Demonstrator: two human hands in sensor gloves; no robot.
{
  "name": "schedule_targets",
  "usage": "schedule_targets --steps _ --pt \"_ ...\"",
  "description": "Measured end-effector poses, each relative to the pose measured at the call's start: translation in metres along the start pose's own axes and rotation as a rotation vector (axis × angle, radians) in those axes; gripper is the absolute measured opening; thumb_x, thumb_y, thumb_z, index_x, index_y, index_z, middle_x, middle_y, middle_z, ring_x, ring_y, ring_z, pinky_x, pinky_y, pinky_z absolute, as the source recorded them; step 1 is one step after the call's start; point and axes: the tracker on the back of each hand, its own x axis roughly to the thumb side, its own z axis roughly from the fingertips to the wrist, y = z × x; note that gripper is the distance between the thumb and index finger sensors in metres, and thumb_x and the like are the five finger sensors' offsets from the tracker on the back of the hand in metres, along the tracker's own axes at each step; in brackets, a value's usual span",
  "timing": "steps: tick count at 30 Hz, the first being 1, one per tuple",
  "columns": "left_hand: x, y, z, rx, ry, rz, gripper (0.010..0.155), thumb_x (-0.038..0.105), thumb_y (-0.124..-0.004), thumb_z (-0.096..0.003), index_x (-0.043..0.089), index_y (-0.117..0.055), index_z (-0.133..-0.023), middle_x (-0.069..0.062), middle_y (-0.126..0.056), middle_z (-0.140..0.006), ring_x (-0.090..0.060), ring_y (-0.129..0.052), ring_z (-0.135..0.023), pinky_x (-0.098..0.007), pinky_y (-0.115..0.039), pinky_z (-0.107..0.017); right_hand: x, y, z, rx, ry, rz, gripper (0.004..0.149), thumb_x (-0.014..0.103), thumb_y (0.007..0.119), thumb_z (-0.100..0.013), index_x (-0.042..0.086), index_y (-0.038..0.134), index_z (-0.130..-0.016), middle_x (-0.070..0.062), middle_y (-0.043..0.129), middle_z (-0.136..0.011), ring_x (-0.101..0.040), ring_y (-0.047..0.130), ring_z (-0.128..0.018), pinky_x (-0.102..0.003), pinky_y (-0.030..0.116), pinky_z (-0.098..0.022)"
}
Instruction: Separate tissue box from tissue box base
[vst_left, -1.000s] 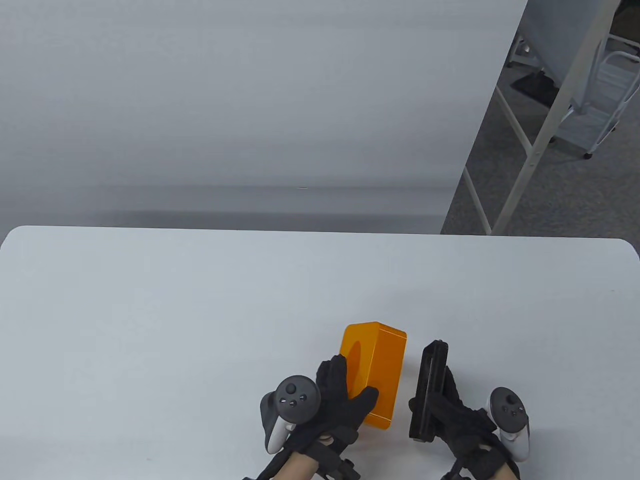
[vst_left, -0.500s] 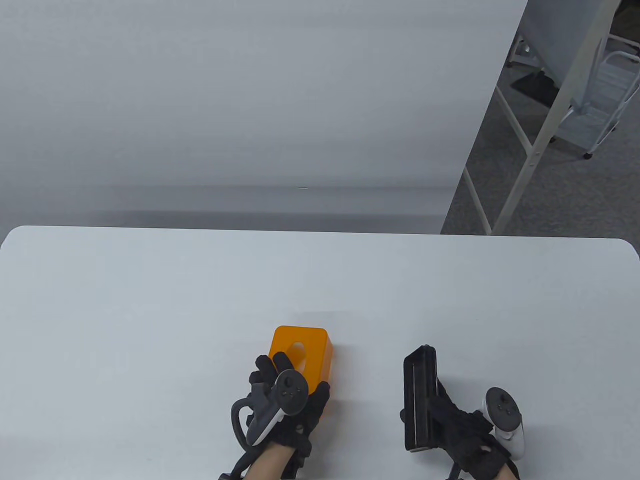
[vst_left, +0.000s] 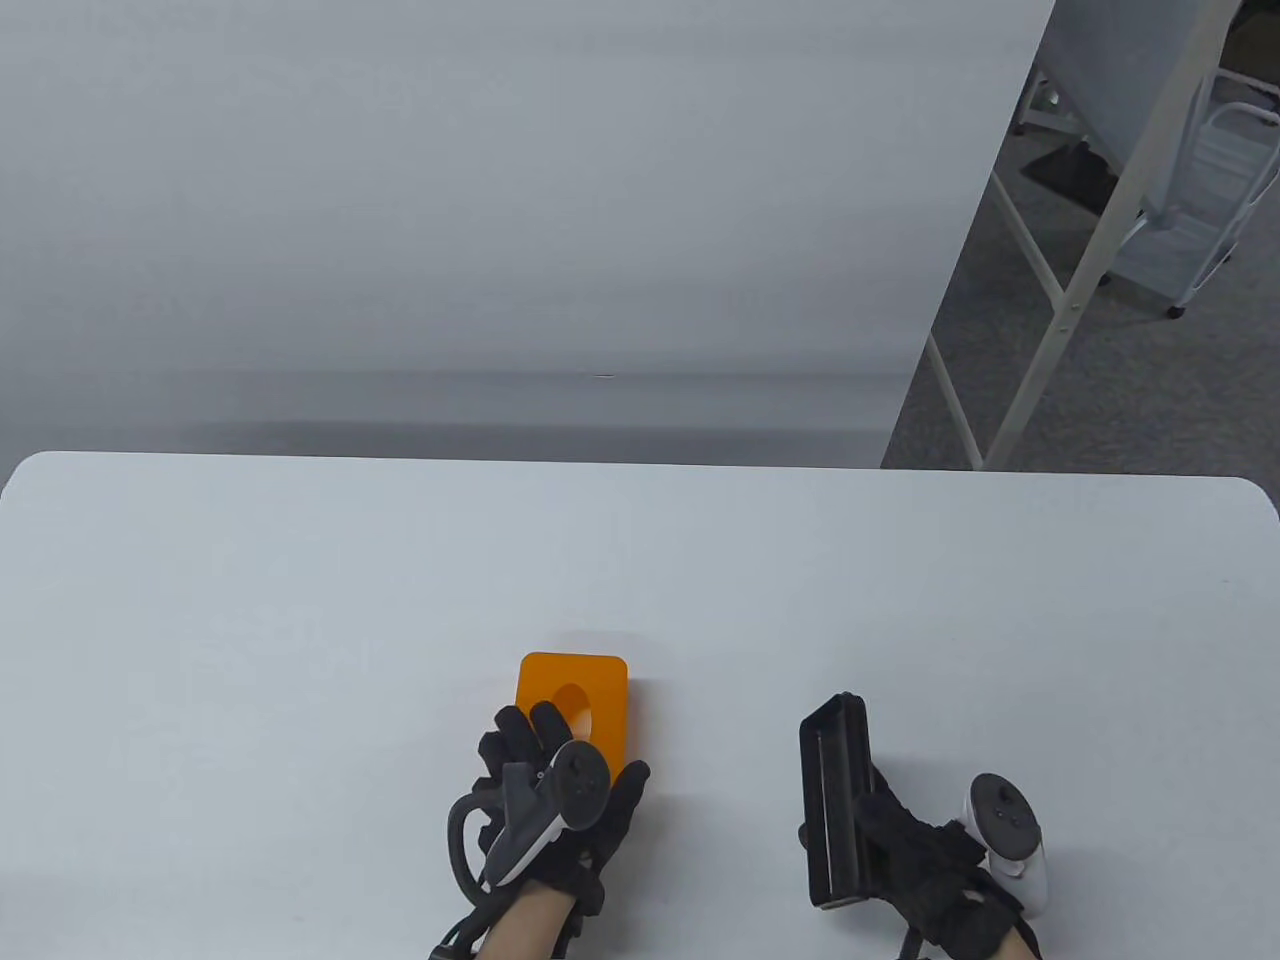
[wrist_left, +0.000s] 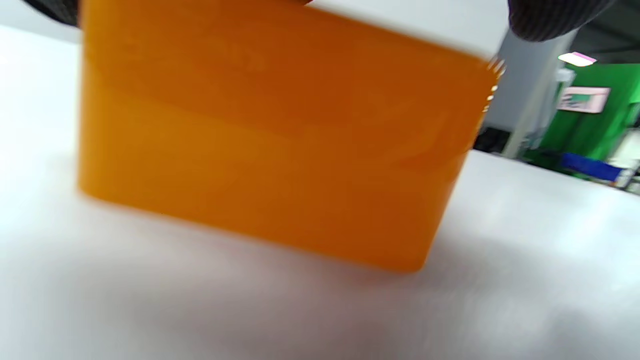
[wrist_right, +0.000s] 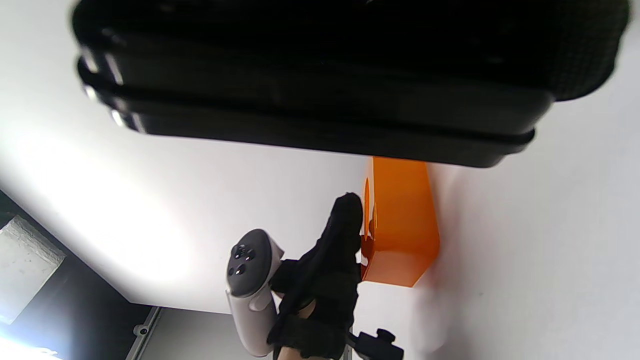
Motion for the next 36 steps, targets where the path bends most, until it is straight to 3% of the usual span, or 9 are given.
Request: schedule_targets --steps 4,7,12,19,24,29,32,36 --pt "0.014 0.025 0.007 -0.053 -0.158 0.133 0.105 0.074 -0.056 -0.0515 -0.009 -0.029 -0.111 -0.040 -0.014 -0.108 -0.071 -0.017 -0.095 -0.084 -0.036 -0.057 0.000 -0.005 0.001 -0.027 0.016 0.007 0.103 0.073 0.045 -0.060 -0.013 0.004 -0.101 -0.058 0.017 -0.093 -0.078 0.056 -0.080 -0.073 0.071 -0.046" --pt "0.010 0.033 0.016 -0.010 -0.233 0.053 0.105 0.075 -0.055 -0.0512 -0.006 -0.028 -0.112 -0.038 -0.013 -0.109 -0.069 -0.014 -0.096 -0.084 -0.032 -0.059 -0.002 -0.008 0.000 -0.025 0.024 -0.008 0.100 0.071 0.041 -0.061 -0.013 0.004 -0.100 -0.058 0.017 -0.093 -0.079 0.054 -0.080 -0.074 0.070 -0.046" --pt "-0.021 0.022 0.026 -0.061 -0.197 -0.001 0.105 0.075 -0.054 -0.0517 -0.006 -0.026 -0.112 -0.038 -0.011 -0.109 -0.069 -0.010 -0.094 -0.084 -0.029 -0.058 -0.007 -0.014 0.000 -0.084 0.021 -0.044 0.093 0.064 0.036 -0.062 -0.015 0.003 -0.099 -0.058 0.021 -0.093 -0.077 0.053 -0.081 -0.070 0.072 -0.048" --pt "-0.041 0.038 0.032 0.037 -0.187 0.135 0.105 0.075 -0.053 -0.0522 -0.007 -0.024 -0.111 -0.039 -0.011 -0.108 -0.069 -0.011 -0.094 -0.084 -0.029 -0.057 -0.016 -0.025 -0.005 -0.197 0.058 -0.053 0.077 0.049 0.044 -0.063 -0.012 0.016 -0.102 -0.047 0.044 -0.098 -0.061 0.076 -0.080 -0.054 0.086 -0.045" --pt "-0.037 0.034 0.031 0.017 -0.201 0.128 0.105 0.075 -0.053 -0.0524 -0.007 -0.024 -0.111 -0.038 -0.012 -0.108 -0.069 -0.012 -0.094 -0.084 -0.030 -0.057 -0.018 -0.023 -0.014 -0.275 0.128 0.058 0.074 0.044 0.053 -0.062 -0.010 0.024 -0.103 -0.041 0.057 -0.097 -0.053 0.088 -0.073 -0.042 0.093 -0.035" --pt "-0.028 0.028 0.031 -0.006 -0.224 0.106 0.104 0.074 -0.053 -0.0525 -0.007 -0.025 -0.111 -0.038 -0.012 -0.108 -0.069 -0.012 -0.094 -0.083 -0.030 -0.058 -0.013 -0.019 -0.018 -0.373 0.173 0.293 0.068 0.038 0.064 -0.059 -0.008 0.038 -0.102 -0.036 0.073 -0.089 -0.039 0.105 -0.055 -0.028 0.097 -0.022" --pt "-0.019 0.023 0.031 -0.020 -0.248 0.083 0.104 0.074 -0.054 -0.0524 -0.007 -0.025 -0.111 -0.038 -0.012 -0.109 -0.069 -0.012 -0.094 -0.083 -0.031 -0.058 -0.007 -0.016 -0.019 -0.413 0.180 0.455 0.065 0.035 0.069 -0.057 -0.006 0.044 -0.101 -0.037 0.075 -0.086 -0.036 0.108 -0.049 -0.024 0.098 -0.017" --pt "-0.010 0.018 0.031 -0.039 -0.268 0.060 0.104 0.074 -0.054 -0.0525 -0.006 -0.025 -0.111 -0.038 -0.012 -0.108 -0.069 -0.013 -0.094 -0.083 -0.031 -0.058 -0.002 -0.009 -0.022 -0.372 0.175 0.665 0.064 0.033 0.070 -0.056 -0.003 0.044 -0.102 -0.038 0.069 -0.090 -0.038 0.106 -0.054 -0.025 0.098 -0.021"
